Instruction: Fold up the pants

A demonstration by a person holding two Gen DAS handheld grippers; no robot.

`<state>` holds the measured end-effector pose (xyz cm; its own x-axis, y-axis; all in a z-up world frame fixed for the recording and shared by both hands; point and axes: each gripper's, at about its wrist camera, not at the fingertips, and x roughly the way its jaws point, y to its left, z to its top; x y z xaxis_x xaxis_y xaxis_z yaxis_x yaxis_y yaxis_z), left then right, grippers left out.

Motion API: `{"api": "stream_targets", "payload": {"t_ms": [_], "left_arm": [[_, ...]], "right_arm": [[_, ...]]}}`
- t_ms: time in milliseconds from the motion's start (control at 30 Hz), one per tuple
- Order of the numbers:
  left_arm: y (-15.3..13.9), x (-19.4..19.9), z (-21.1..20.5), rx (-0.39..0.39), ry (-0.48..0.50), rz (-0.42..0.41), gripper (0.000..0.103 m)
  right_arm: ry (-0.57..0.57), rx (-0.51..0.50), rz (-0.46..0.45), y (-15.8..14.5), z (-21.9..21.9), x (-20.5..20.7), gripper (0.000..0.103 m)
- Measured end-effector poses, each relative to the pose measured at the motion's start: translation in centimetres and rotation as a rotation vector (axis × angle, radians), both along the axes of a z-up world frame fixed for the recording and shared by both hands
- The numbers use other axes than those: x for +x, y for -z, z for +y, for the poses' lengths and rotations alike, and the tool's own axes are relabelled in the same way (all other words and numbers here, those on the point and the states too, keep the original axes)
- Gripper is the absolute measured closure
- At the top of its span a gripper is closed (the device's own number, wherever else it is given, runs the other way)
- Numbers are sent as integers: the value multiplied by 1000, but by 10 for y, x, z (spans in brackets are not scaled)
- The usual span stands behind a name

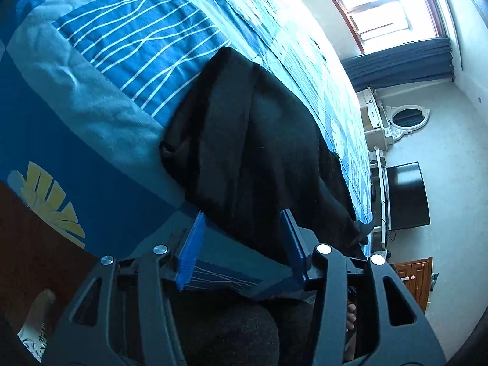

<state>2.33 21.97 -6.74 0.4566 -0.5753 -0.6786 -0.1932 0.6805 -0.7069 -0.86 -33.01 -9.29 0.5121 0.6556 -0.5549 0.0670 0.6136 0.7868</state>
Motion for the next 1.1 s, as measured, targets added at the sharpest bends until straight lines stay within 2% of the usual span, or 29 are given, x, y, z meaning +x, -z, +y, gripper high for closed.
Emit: {"api": "stream_targets", "payload": {"t_ms": [200,500,633,767,900,1000,1033,1100], "left_arm": [[1,9,3,49,-14,26,54],[-7,12,5,-10,-76,33,54],[-15,13,5,-18,-98,7,54],[-18,18,1,24,-108,-11,54],[-6,27,-10,88,-74,36,54],[-3,28,-16,113,-77,37,54],[-4,29,-17,126,-76,39,56],[-6,30,-17,153,-85,50,80]], "right_arm": [[14,13,-5,0,0,4,51],[18,3,-21,0,-2,3,44],[24,10,-23,1,-1,3,44],[27,13,-26,3,-1,2,42],[41,10,-24,1,0,1,42],[70,12,-32,-3,0,1,42],[78,14,-35,-4,1,2,42],[98,32,-30,-3,2,4,43]]}}
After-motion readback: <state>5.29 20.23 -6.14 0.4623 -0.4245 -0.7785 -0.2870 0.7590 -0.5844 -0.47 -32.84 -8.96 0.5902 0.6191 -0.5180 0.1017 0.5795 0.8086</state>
